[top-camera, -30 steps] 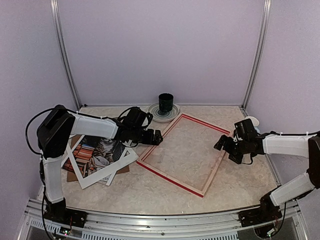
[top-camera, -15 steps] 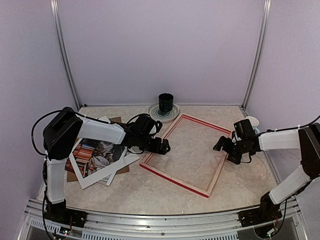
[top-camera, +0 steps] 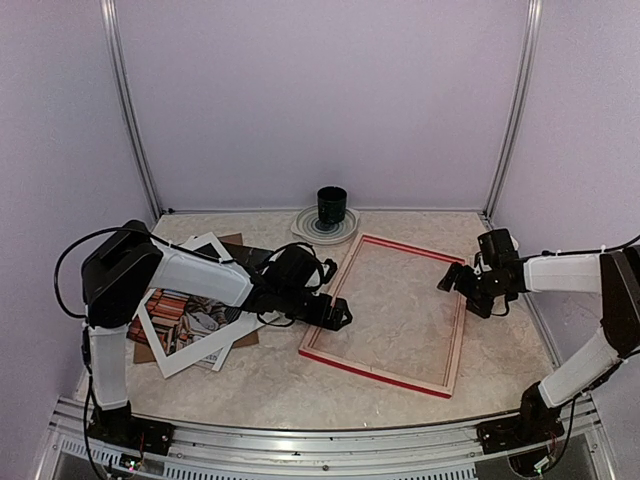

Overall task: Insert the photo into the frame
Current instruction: Adjust the frame body at the center of the board.

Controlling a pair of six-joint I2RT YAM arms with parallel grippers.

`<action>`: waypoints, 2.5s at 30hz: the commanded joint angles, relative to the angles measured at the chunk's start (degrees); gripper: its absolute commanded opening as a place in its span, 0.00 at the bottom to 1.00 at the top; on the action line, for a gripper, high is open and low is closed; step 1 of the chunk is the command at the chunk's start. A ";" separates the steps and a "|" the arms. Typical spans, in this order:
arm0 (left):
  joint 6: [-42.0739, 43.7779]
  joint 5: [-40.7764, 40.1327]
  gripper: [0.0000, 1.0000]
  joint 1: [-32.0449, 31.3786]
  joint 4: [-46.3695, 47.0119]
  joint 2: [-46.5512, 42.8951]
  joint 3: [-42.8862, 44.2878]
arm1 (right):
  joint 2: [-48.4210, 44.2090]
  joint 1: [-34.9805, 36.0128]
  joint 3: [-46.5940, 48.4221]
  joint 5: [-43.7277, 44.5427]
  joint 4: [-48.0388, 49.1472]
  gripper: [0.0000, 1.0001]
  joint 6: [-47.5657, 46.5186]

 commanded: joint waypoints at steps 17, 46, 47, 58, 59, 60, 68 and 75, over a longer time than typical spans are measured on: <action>-4.14 3.31 0.99 -4.12 1.24 -5.09 -2.14 | 4.40 -5.14 7.81 2.22 -2.46 0.99 -5.53; -7.01 3.57 0.99 -4.52 3.78 -6.86 -8.02 | 11.86 -5.05 10.89 -2.90 0.40 0.99 -8.64; -7.23 3.76 0.99 -4.58 3.93 -7.18 -8.40 | 11.90 -5.05 11.09 -2.85 0.35 0.99 -8.81; -9.09 4.88 0.99 -6.73 5.71 -10.28 -12.56 | 11.97 -4.46 12.16 -3.24 -0.52 0.98 -9.25; -9.33 4.99 0.99 -7.04 5.90 -10.57 -12.90 | 11.81 -4.36 12.12 -3.17 -0.60 0.99 -9.24; -9.55 5.06 0.99 -7.25 6.15 -10.75 -13.17 | 11.64 -4.28 12.09 -3.10 -0.77 0.99 -9.23; -10.75 5.29 0.99 -9.33 6.88 -12.45 -14.92 | 10.28 -3.38 10.09 -2.93 -0.82 0.99 -8.94; -12.23 2.45 0.99 -9.90 6.38 -14.88 -17.82 | 9.31 0.71 8.02 -2.64 0.29 0.99 -7.31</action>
